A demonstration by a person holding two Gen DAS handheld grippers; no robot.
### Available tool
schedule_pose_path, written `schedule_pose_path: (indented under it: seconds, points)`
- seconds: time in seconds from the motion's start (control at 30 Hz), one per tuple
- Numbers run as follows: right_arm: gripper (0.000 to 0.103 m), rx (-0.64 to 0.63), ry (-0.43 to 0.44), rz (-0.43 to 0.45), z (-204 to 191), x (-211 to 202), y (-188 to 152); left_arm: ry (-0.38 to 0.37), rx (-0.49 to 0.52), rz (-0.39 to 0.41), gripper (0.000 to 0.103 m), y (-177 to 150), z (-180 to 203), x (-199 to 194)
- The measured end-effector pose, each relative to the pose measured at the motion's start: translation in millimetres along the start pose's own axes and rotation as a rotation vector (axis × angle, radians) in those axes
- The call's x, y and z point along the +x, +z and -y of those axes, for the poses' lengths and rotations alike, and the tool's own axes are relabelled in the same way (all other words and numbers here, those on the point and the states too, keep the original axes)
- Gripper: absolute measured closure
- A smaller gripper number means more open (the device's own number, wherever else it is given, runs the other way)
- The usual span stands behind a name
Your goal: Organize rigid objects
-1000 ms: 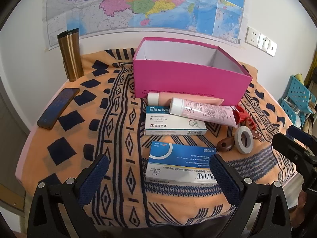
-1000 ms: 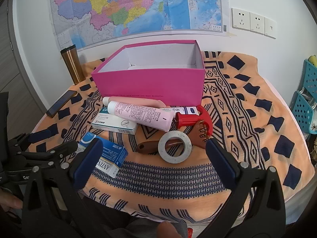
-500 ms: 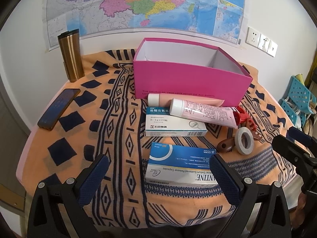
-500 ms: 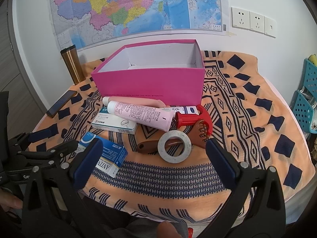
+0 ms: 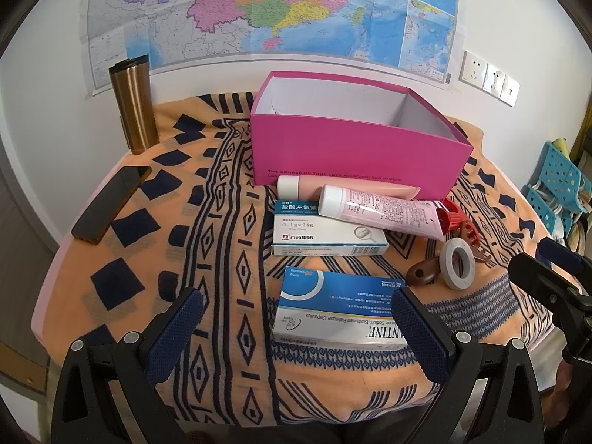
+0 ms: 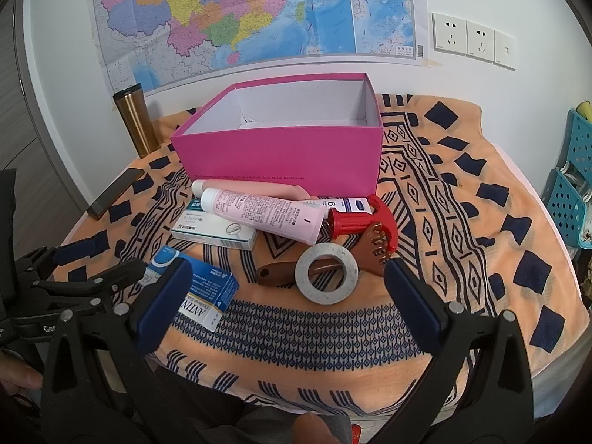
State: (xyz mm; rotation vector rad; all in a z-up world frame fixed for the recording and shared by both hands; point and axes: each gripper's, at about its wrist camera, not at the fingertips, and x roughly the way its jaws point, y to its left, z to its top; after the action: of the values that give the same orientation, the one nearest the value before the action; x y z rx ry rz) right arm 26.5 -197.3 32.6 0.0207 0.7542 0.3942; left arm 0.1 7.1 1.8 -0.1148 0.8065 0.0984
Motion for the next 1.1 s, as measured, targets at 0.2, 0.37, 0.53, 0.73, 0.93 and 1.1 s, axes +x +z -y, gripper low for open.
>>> schedule_pose_path:
  seconds: [0.2, 0.37, 0.53, 0.73, 0.93, 1.1]
  points:
    - [0.000, 0.005, 0.005, -0.001, -1.1, 0.1, -0.7, 0.002, 0.002, 0.000, 0.000, 0.3, 0.1, 0.0]
    - [0.000, 0.003, 0.004, 0.001, -1.5, -0.3, -1.5, 0.002, 0.002, -0.001, 0.000, 0.2, 0.5, 0.1]
    - [0.000, 0.004, 0.006, 0.000, -0.9, -0.5, -1.5, 0.003, 0.003, 0.000, 0.000, 0.6, 0.1, -0.1]
    - [0.000, 0.005, 0.005, -0.002, -1.8, -0.3, -1.3, 0.002, 0.003, 0.000, 0.000, 0.2, 0.7, 0.1]
    - [0.000, 0.006, 0.005, 0.000, -1.1, -1.5, -1.4, -0.001, 0.003, 0.000, 0.000, 0.1, 1.5, 2.1]
    - [0.000, 0.021, 0.006, 0.000, 3.0, 2.1, -1.8, -0.012, 0.001, 0.000, 0.000, 0.0, 5.0, 5.2]
